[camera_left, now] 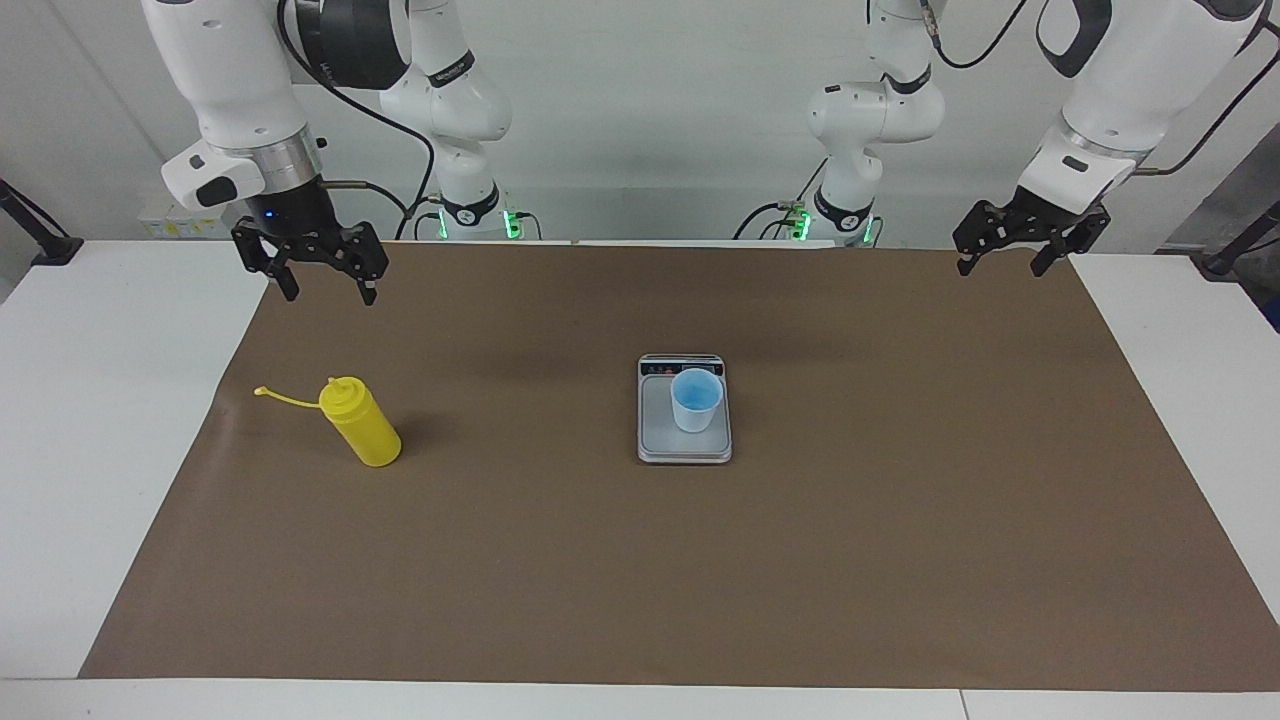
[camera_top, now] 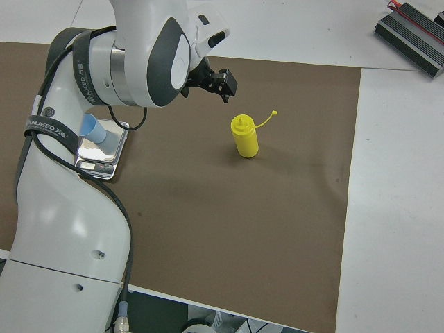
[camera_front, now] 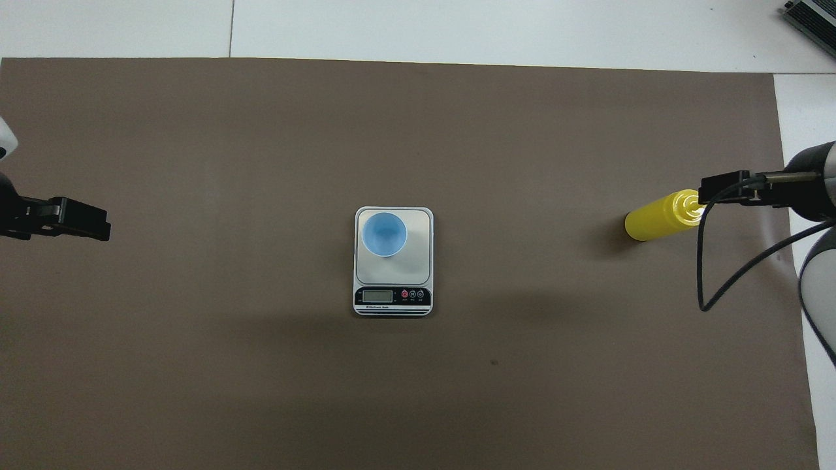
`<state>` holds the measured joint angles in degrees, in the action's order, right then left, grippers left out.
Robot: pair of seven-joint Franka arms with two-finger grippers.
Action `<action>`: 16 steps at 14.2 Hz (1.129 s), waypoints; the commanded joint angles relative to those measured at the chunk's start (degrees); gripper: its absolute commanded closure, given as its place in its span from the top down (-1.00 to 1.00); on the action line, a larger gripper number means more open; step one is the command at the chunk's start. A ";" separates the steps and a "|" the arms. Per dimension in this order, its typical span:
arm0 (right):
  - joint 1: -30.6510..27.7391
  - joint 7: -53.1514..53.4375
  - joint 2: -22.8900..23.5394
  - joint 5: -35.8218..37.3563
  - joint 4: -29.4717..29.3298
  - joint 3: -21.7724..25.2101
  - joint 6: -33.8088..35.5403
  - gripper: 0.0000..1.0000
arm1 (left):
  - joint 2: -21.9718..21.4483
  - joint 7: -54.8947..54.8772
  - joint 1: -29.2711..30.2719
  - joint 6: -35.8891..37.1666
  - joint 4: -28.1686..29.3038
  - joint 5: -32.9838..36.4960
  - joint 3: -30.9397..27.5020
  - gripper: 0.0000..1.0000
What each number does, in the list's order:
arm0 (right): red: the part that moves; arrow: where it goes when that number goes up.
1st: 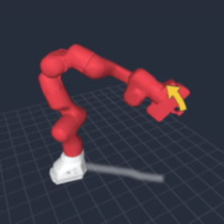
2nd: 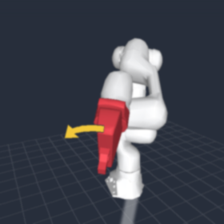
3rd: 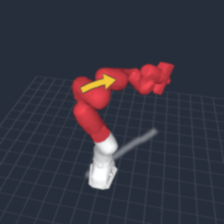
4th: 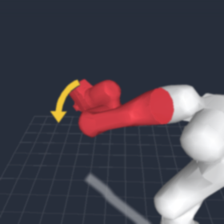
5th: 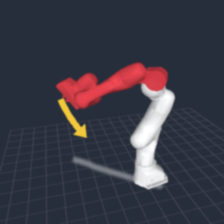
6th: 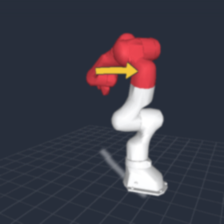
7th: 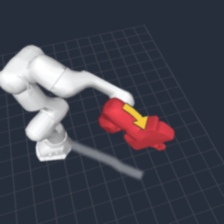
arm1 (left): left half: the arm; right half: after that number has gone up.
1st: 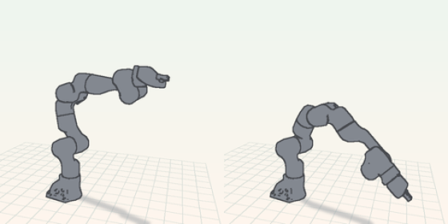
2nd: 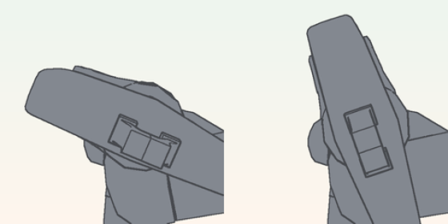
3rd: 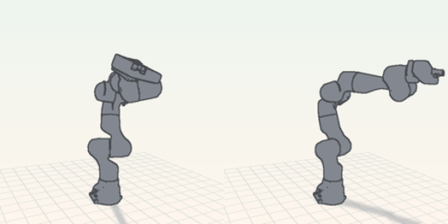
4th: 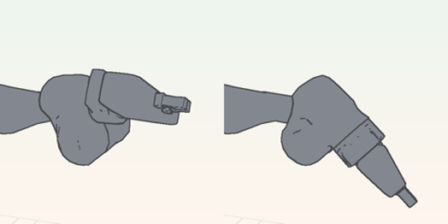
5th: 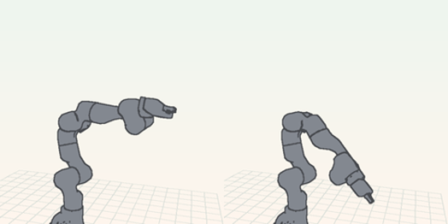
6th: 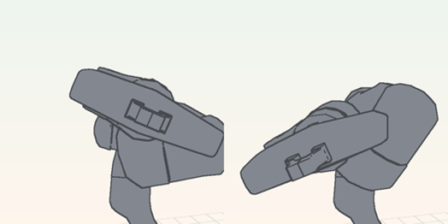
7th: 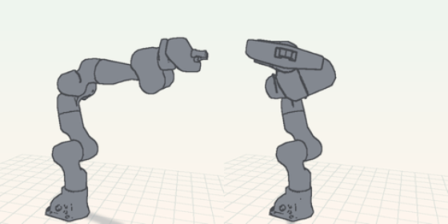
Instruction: Pour seasoning into cup on scale with both arms
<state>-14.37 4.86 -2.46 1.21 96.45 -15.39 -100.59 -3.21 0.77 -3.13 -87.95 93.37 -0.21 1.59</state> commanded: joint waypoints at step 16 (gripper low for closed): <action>18.41 1.56 -1.59 0.20 -0.57 20.57 5.66 1.00 | -0.57 -0.68 0.85 0.33 0.76 -0.40 0.34 1.00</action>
<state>2.67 5.66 -3.34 1.21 95.63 4.33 -96.02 -3.21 0.77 -3.13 -87.95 93.37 -0.21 1.59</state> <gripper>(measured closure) 0.000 0.000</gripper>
